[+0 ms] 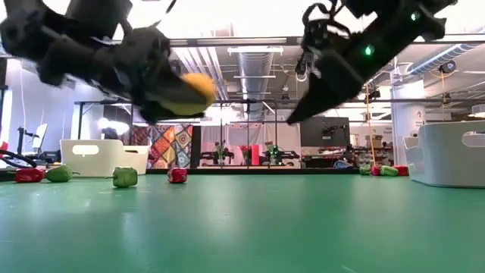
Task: Sort produce into baskets
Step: Put the yellow lemon into the white bin
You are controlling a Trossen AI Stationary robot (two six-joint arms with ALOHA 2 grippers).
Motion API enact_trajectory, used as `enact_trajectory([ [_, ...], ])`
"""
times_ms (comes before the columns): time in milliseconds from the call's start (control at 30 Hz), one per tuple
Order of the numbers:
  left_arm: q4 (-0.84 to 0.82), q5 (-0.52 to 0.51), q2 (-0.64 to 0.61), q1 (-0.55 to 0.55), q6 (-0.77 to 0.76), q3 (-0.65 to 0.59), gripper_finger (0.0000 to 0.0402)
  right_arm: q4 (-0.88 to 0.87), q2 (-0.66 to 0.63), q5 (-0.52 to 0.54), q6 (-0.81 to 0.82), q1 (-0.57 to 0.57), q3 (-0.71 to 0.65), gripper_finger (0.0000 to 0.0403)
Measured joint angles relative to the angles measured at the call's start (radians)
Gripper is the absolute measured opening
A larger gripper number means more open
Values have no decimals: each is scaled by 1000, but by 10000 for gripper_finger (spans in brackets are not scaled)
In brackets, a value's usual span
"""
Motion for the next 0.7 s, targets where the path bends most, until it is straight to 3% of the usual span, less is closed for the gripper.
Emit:
enact_trajectory([
  [133,-551,-142,-326,59,-123,10,214,-56,-31,23,16,1,-67,364],
  [300,-1152,-212,-551,191,-222,178,214,176,-92,13,53,1,-230,364],
  [400,-1482,-217,-571,327,-268,283,214,295,-111,13,75,-1,-299,364],
  [500,-1688,-202,-540,502,-275,372,214,331,-116,13,91,-1,-316,364],
  [700,-1786,4,-407,859,-90,476,214,299,-105,47,78,-1,-303,364],
])
